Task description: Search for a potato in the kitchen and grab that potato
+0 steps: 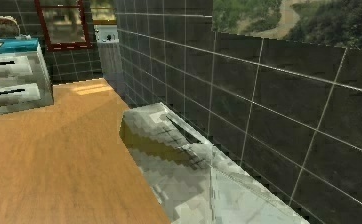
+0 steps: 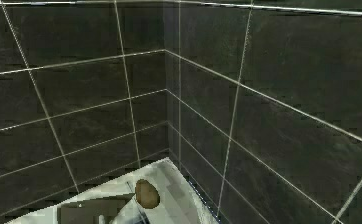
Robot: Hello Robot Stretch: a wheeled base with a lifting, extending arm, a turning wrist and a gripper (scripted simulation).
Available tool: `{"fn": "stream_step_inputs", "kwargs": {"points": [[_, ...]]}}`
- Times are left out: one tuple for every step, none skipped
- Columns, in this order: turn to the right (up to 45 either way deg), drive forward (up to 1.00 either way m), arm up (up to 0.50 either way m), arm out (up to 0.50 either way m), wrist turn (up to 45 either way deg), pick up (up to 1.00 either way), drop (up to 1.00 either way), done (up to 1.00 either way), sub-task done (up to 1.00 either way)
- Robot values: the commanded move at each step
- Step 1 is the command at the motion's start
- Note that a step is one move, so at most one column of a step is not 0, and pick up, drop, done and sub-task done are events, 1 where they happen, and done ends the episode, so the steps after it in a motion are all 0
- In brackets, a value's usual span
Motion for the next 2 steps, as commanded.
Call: {"fn": "stream_step_inputs", "kwargs": {"points": [[0.0,0.0,0.5,0.0,0.0,0.0,0.0,0.0,0.0],[0.0,0.0,0.28,0.0,0.0,0.0,0.0,0.0,0.0]]}}
